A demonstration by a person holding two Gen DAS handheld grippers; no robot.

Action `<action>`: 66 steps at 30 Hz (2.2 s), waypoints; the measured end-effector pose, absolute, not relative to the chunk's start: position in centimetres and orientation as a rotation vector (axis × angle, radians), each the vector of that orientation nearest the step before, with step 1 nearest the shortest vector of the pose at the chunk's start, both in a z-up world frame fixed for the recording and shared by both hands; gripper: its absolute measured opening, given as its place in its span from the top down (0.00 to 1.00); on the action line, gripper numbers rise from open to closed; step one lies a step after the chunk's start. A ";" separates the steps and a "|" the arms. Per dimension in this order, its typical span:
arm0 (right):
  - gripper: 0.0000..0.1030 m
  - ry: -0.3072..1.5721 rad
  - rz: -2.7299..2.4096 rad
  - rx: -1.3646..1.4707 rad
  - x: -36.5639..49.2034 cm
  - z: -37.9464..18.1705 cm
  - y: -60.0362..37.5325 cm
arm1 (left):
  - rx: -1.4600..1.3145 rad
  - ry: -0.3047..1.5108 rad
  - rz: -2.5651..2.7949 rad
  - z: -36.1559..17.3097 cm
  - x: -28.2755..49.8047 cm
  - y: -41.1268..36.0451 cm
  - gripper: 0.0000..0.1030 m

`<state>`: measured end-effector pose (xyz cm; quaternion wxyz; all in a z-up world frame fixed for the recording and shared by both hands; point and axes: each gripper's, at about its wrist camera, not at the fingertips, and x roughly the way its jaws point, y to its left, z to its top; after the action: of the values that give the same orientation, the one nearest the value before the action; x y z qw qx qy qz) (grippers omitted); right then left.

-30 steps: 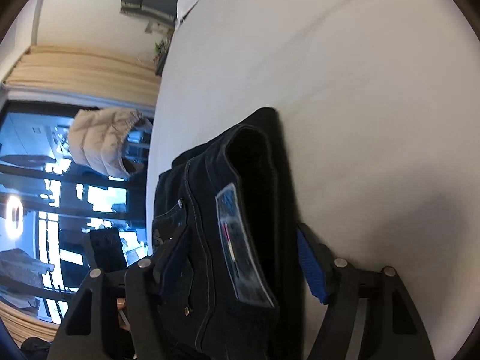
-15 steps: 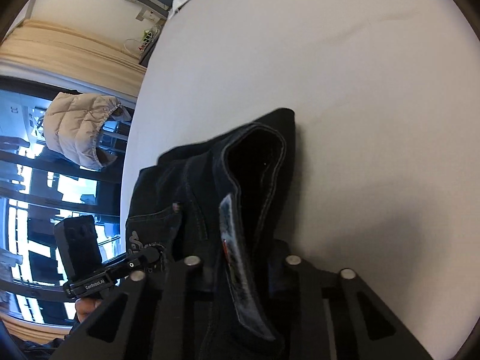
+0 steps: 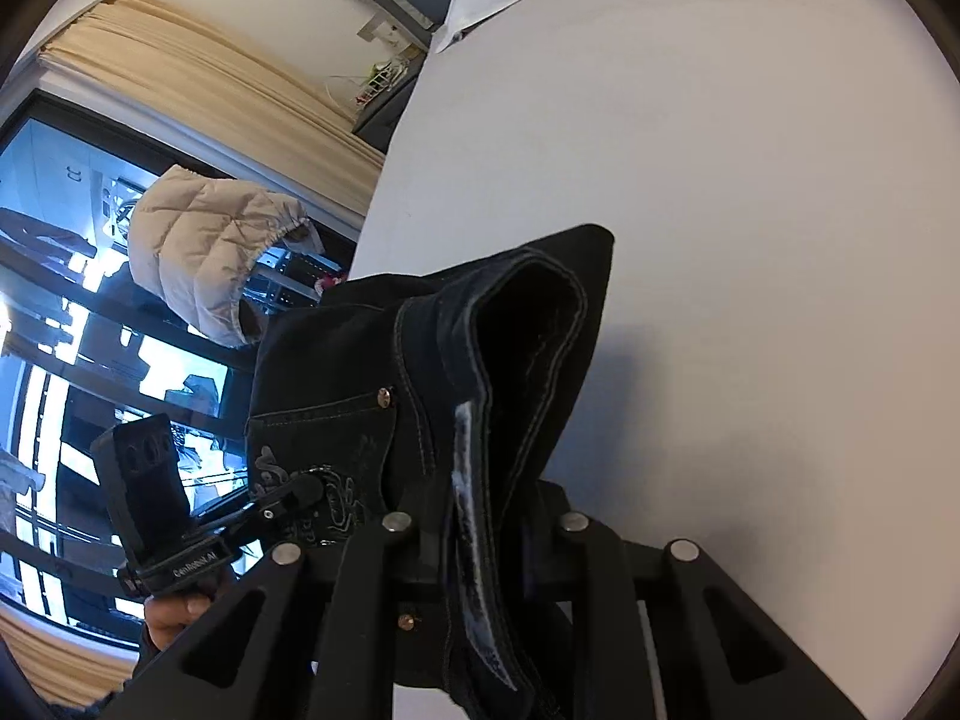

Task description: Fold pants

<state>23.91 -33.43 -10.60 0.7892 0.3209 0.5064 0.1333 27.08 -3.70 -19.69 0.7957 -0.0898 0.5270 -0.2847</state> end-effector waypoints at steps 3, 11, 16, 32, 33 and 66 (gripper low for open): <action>0.83 1.116 0.288 0.695 27.6 -12.3 -32.6 | -0.185 1.139 -0.569 -21.1 31.1 -2.4 0.76; 0.83 1.163 0.247 0.784 31.0 -18.1 -34.4 | -0.181 1.194 -0.552 -26.1 37.4 -1.9 0.75; 0.77 1.138 0.288 0.853 30.5 -20.4 -35.0 | -0.207 1.189 -0.545 -28.6 38.3 -1.2 0.60; 0.31 0.915 0.215 0.723 24.8 -13.0 -34.0 | -0.082 0.901 -0.419 -22.3 30.9 0.9 0.20; 0.31 0.884 0.191 0.651 23.5 -10.9 -33.2 | -0.039 0.836 -0.381 -20.5 29.1 1.0 0.18; 0.00 0.304 -0.206 0.127 -4.8 15.4 -17.7 | 0.041 0.589 -0.024 -1.7 -3.2 5.3 0.00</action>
<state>-4.80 -17.67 15.38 0.9812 0.0633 0.1511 -0.1023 -3.19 5.27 -1.71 0.9567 0.0202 0.2901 -0.0117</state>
